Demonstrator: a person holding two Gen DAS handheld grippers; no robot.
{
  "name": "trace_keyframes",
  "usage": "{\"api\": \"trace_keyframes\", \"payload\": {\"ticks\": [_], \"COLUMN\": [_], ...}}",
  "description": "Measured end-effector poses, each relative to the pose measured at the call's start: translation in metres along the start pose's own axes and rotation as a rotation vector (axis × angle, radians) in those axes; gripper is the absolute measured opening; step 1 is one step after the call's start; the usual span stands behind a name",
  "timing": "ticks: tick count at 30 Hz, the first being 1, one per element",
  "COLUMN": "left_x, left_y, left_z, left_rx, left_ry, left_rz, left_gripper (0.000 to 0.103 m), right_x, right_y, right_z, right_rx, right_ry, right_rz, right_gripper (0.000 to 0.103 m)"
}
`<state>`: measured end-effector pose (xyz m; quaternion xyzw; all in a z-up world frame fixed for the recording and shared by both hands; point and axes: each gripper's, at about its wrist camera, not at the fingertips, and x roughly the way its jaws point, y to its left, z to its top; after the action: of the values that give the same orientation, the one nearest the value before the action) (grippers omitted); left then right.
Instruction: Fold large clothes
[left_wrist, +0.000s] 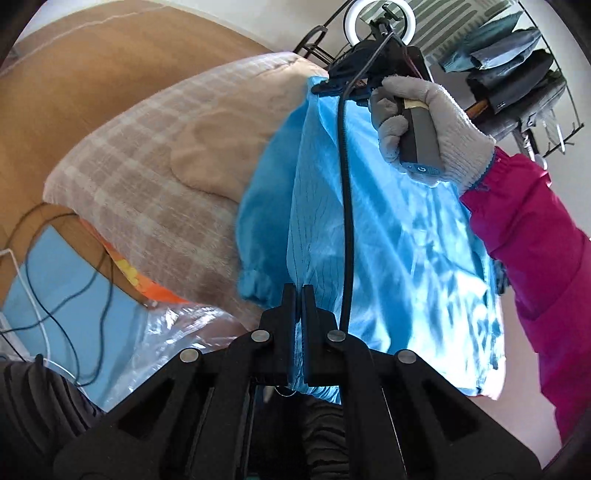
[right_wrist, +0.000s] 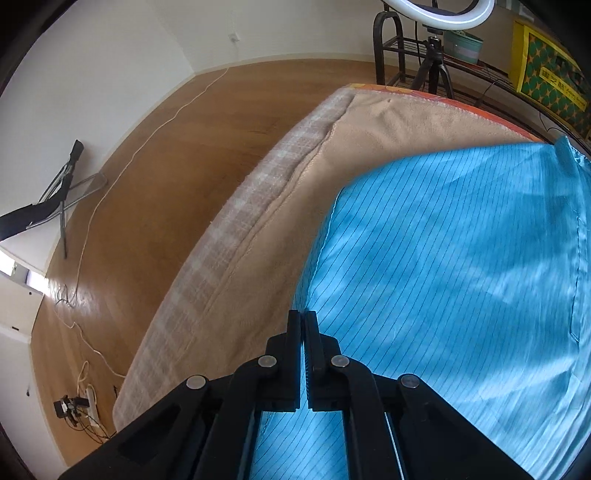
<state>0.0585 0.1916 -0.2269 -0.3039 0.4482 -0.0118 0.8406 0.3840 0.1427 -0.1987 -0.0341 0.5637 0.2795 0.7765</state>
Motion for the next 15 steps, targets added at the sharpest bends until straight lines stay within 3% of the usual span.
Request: {"api": "trace_keyframes", "payload": {"ticks": [2,4,5,6,7,11,15], "left_x": [0.005,0.005,0.005,0.004,0.002,-0.004,-0.017], "left_y": [0.004,0.005,0.006,0.007,0.008,0.015,0.018], "left_z": [0.0,0.001,0.001,0.002,0.002,0.003,0.002], "left_rx": [-0.001,-0.006,-0.008,-0.01,-0.009,-0.018,-0.037], "left_ry": [0.006,0.01,0.007,0.004,0.001,-0.004,-0.034], "left_rz": [0.024,0.033,0.033,0.037,0.041,0.045,0.046], "left_gripper": [0.0,0.0,0.0,0.0,0.0,0.0,0.0], "right_x": [0.007,0.008,0.005,-0.002,-0.013,-0.069,-0.109], "right_y": [0.0,-0.001,-0.002,-0.003,-0.006,-0.02,-0.054], "right_z": [0.001,-0.002,-0.004,-0.006,-0.008,-0.031,-0.074], "right_rx": [-0.009,-0.011,-0.008,-0.008,-0.01,-0.058,-0.087], "right_ry": [0.013,0.009,0.002,-0.008,-0.028,-0.104,-0.124], "right_rz": [0.019,0.061,0.079,0.103,0.124,0.179,0.095], "right_gripper": [0.0,0.006,0.016,0.032,0.038,0.04,0.038]}}
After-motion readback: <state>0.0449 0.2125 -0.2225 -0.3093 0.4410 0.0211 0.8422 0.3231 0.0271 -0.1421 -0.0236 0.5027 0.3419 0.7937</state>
